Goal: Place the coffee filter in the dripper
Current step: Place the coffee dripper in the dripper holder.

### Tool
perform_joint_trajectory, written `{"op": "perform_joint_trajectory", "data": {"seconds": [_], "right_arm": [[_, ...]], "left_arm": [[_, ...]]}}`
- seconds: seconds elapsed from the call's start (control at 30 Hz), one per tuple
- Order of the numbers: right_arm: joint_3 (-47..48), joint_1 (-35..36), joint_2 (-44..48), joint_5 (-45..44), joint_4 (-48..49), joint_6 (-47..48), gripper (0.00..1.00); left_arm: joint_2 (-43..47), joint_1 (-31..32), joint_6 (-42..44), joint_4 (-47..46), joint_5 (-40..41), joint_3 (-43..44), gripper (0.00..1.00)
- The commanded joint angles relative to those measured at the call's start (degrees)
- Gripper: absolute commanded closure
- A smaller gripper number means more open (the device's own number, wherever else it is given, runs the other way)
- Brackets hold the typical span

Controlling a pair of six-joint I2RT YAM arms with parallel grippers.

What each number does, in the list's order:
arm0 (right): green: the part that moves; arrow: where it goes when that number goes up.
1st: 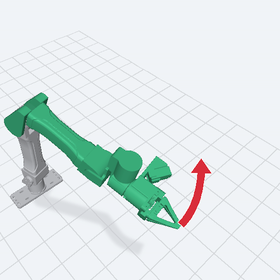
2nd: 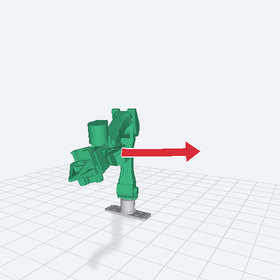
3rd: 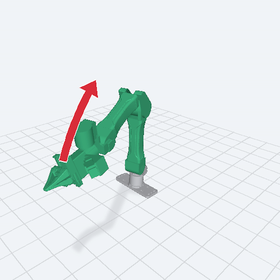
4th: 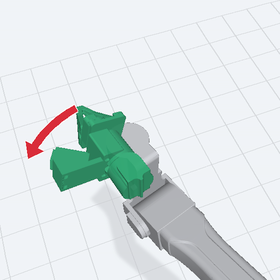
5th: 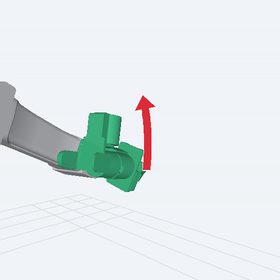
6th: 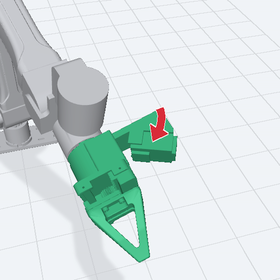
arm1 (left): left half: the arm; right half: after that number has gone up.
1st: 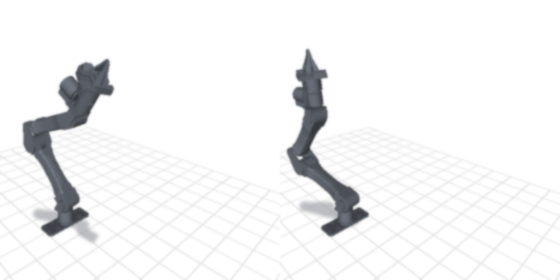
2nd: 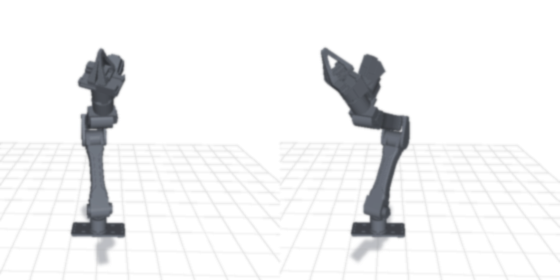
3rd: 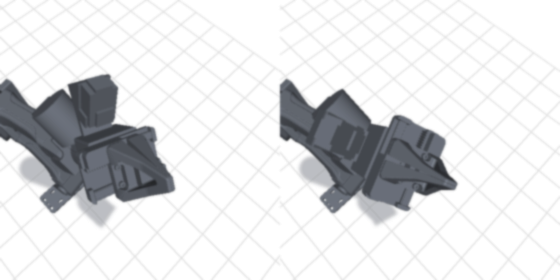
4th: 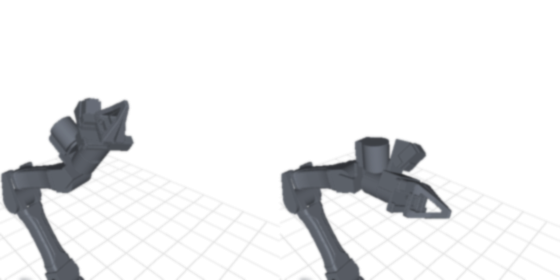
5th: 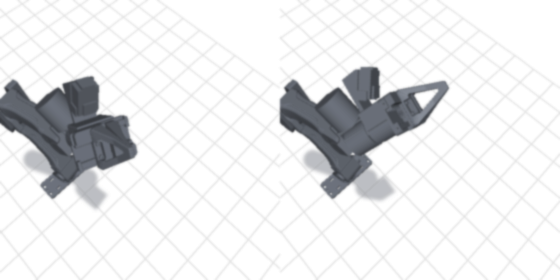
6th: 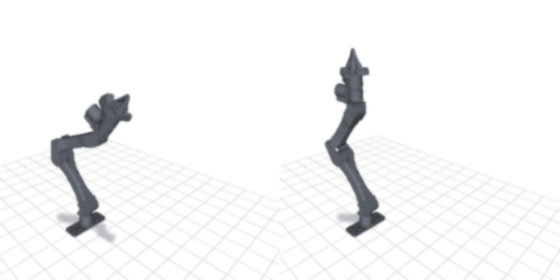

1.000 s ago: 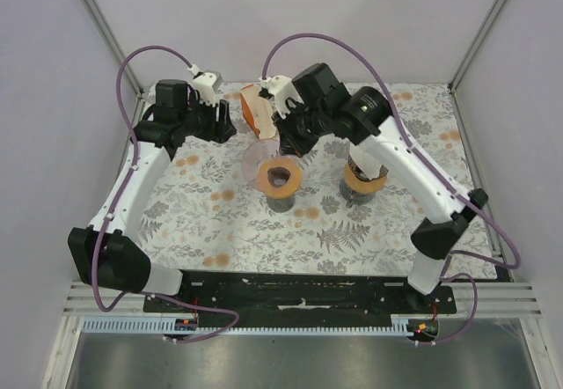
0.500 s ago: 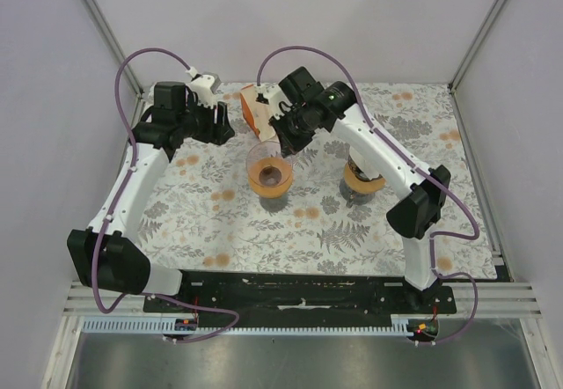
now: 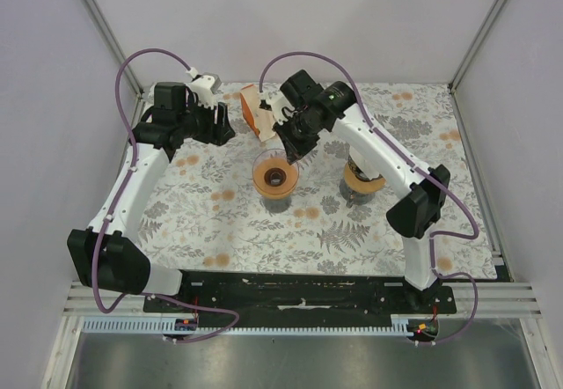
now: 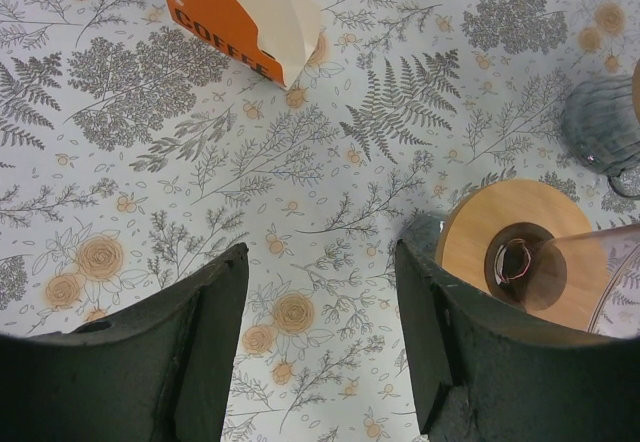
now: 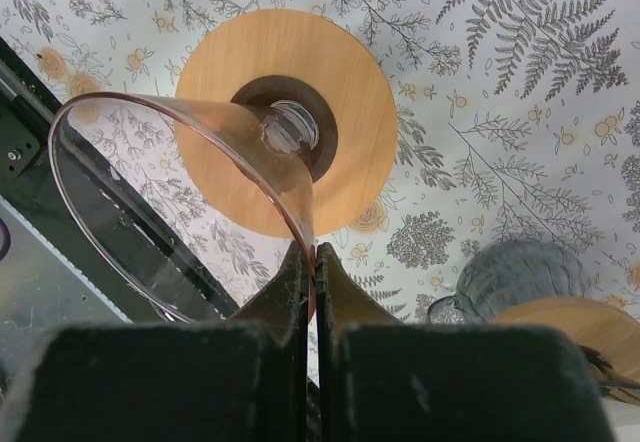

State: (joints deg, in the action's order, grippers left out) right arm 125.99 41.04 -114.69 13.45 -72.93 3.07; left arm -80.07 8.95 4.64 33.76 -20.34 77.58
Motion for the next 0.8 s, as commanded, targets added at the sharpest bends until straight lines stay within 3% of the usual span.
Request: {"op": "perform_joint_trajectory", "data": {"seconds": [0.0,0.03,0.1,0.2,0.3,0.37,0.43,0.5,0.63,0.77], "right_arm": [[2.7,-0.3,-1.9,-0.4,-1.8,-0.1,0.98],[3.7,-0.2,-2.9,-0.2,-1.5,-0.1,0.95],[4.9,-0.2,-4.7,-0.4,-0.7,0.0,0.75],[5.1,-0.3,-6.8,-1.0,0.2,-0.3,0.63],[4.4,-0.3,-7.5,-0.9,1.3,-0.6,0.61],[4.3,-0.3,-7.1,-0.2,2.3,-1.1,0.68],[4.4,-0.3,-6.3,0.3,3.8,-1.7,0.87],[4.7,-0.2,-5.7,0.3,4.3,-2.2,0.97],[4.3,-0.3,-5.8,0.1,3.8,-2.4,1.00],[1.8,-0.3,-6.3,1.0,3.9,-2.6,1.00]], "left_arm": [[1.1,-0.4,2.2,-1.3,-1.7,-0.2,0.33],[1.2,-0.4,2.0,-1.5,-1.7,-0.4,0.34],[1.1,-0.4,2.1,-1.6,-1.6,-0.5,0.34],[1.4,-0.4,2.1,-1.5,-1.6,-0.5,0.34],[1.4,-0.4,2.0,-1.5,-1.7,-0.8,0.34],[1.2,-0.4,1.9,-1.6,-1.9,-0.9,0.33],[1.1,-0.3,1.5,-1.5,-2.8,-0.6,0.34],[0.9,0.2,0.3,-0.4,-5.7,0.6,0.37],[0.6,2.6,-3.1,2.1,-13.1,2.8,0.37],[0.3,4.8,-4.0,4.2,-16.1,3.6,0.32]]}}
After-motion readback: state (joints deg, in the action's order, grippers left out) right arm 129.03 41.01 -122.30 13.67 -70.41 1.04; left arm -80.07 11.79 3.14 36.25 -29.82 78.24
